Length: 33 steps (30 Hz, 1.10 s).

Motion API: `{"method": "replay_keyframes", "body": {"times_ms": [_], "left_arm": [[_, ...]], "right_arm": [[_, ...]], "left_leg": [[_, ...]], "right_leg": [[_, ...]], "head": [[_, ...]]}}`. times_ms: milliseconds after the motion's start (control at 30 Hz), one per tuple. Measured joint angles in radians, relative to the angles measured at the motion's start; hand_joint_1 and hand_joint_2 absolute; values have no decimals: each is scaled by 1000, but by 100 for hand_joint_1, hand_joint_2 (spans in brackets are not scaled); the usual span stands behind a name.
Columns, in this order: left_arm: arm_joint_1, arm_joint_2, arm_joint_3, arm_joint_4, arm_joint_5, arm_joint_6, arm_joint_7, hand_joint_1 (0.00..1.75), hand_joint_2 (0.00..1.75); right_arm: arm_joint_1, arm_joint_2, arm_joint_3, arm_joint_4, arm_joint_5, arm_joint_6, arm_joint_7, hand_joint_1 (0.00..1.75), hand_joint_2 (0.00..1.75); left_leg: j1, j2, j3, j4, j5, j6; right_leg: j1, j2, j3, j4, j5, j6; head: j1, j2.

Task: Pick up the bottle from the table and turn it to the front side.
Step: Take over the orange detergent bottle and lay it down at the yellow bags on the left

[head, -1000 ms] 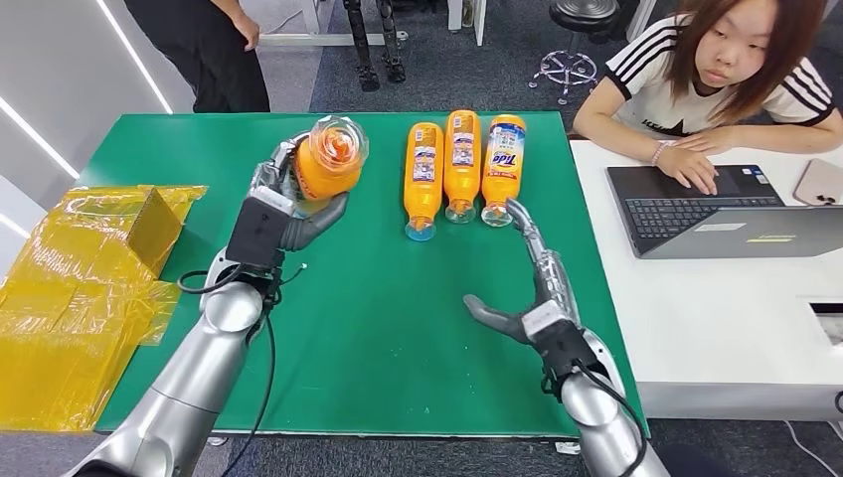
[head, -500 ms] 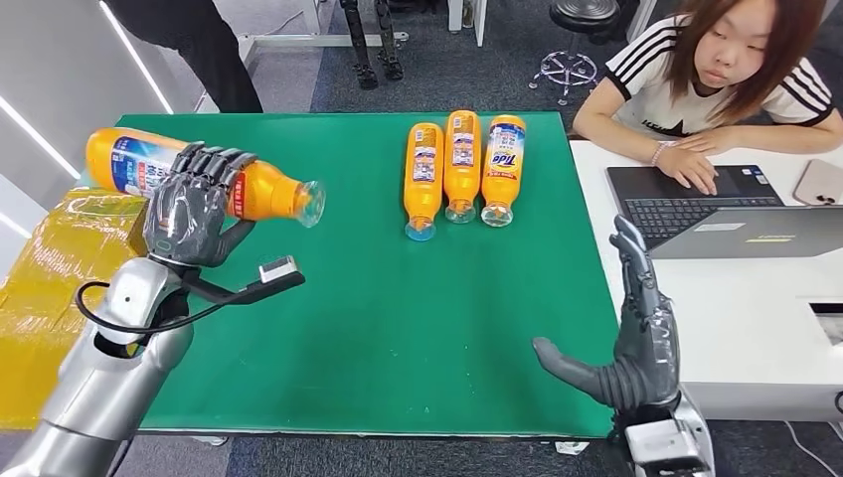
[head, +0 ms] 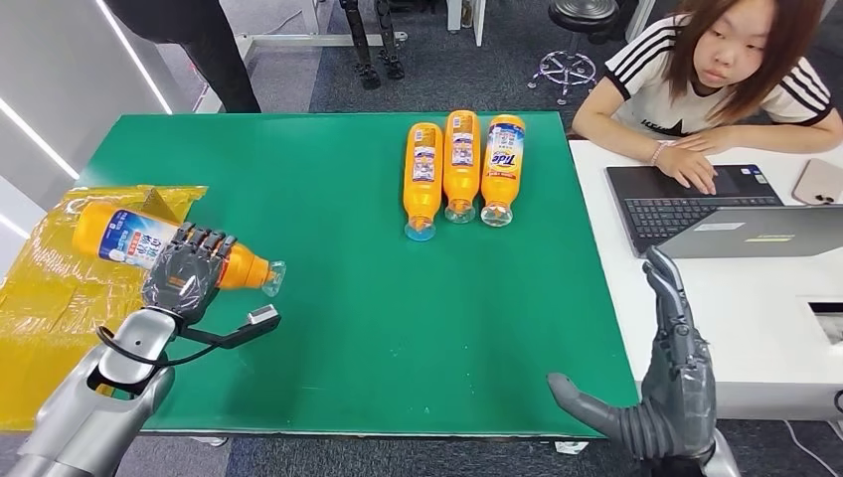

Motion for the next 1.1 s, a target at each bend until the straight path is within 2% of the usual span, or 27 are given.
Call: {"method": "replay_keyframes", "body": {"times_ms": [233,367,633,767,867,1000,1100], "left_arm": [[-55,-43,7,210,28,14,-9,175,175],[-91,-79,17,300,0,7,47,175,175],[-121,-131,52,387,-37,-86,161,175,175],[-126,-143,73,412,-39,-132,188,175,175],[-135,-149,95,431,-40,-163,204,167,175],[-142,-154,123,452,-39,-172,207,0,175],[-144,-157,136,467,-39,-176,204,0,175]], "right_arm": [[21,16,0,-42,62,18,26,0,175],[24,31,0,-53,81,33,36,0,175],[17,62,0,-57,146,59,44,0,175],[6,74,4,-59,191,53,53,0,175],[2,78,13,-61,206,47,62,0,175],[-4,85,18,-61,213,44,71,0,175],[-8,94,20,-63,220,49,76,0,175]], "left_leg": [[0,0,0,0,0,0],[0,0,1,0,0,0],[0,0,2,0,0,0],[0,0,3,0,0,0],[0,0,4,0,0,0],[0,0,6,-1,0,0],[0,0,6,-1,0,0]], "right_leg": [[0,0,0,0,0,0],[0,0,1,0,0,0],[0,0,2,0,0,0],[0,0,3,1,0,-1],[0,0,4,1,0,-1],[0,0,5,1,0,-1],[0,0,6,1,0,-1]], "head": [[0,0],[0,0],[0,0],[0,0],[0,0],[0,0],[0,0]]}}
